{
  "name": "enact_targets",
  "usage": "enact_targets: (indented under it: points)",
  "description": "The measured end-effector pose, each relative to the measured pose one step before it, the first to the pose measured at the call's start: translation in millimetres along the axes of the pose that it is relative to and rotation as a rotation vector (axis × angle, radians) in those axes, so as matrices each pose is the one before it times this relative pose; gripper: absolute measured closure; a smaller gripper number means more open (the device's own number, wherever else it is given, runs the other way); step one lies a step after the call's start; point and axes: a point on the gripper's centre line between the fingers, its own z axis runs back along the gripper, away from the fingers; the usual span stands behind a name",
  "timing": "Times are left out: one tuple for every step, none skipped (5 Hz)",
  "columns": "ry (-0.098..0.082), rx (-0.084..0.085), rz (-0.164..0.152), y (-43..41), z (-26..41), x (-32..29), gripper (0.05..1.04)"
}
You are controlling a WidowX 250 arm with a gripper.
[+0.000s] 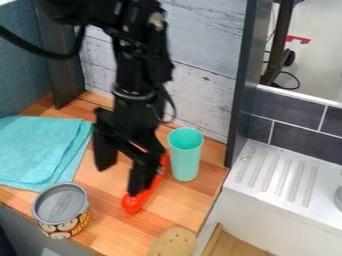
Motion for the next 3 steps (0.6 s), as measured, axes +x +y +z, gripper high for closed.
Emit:
enact_targets:
  points:
    - [-0.0016,0.0142,0.0851,27.48,8.15,-11.84,0.081]
    - [0.0097,-0.0049,0.022,11.2,1.93,-0.29,0.081]
    - [0.0195,-0.0091,0.0146,9.92,-4.1,-0.07,0.081]
